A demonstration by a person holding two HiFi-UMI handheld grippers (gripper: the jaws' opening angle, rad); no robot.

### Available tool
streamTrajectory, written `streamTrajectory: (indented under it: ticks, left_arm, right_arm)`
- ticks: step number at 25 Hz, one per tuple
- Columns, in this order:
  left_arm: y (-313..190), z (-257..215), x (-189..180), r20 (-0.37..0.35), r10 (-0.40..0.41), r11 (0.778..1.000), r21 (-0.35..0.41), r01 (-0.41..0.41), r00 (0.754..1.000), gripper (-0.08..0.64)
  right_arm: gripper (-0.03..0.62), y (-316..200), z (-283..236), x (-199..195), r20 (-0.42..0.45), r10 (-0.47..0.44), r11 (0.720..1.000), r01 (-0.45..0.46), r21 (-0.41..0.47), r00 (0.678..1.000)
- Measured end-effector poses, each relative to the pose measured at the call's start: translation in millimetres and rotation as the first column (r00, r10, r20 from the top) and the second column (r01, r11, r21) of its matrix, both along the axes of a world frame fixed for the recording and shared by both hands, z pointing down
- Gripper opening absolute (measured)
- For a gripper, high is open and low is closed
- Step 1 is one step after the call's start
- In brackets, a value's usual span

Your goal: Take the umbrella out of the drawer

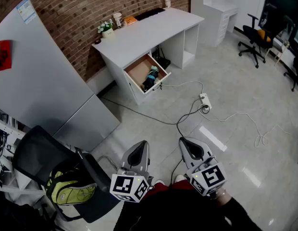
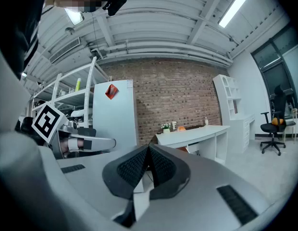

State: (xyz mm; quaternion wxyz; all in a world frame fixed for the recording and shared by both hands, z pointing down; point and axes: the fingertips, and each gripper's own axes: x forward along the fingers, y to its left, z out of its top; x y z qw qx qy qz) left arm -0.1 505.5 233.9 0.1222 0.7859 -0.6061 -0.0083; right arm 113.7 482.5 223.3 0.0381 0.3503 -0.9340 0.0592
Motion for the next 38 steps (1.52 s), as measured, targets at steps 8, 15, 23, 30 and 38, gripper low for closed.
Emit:
streamTrajectory:
  ticks: [8,15,23,30,38]
  left_arm:
    - [-4,4,7,0.007,-0.009,1.0,-0.011,0.009,1.0,0.002]
    - [-14,3,24,0.036,-0.014,1.0,-0.011,0.015,0.999,0.002]
    - [-25,-3,39,0.057,-0.082,0.997,0.012,0.082,0.995,0.002]
    - [-31,-8,39,0.082,-0.102,0.994,0.031,0.1,0.991,0.002]
    - [-50,-9,26,0.094,-0.104,0.994,0.039,0.101,0.99,0.002]
  right_arm:
    - [0.008,-9,3,12,0.025,0.001,1.0,-0.001,-0.02,1.0]
    - [0.008,-26,6,34,0.022,-0.003,0.999,0.004,-0.046,1.0]
    - [0.008,-42,4,77,0.02,0.053,0.998,-0.052,-0.04,0.998]
    - [0.008,-52,5,95,0.047,0.095,0.994,-0.092,-0.052,0.994]
    - [0.008,-70,4,83,0.06,0.088,0.995,-0.085,-0.056,0.994]
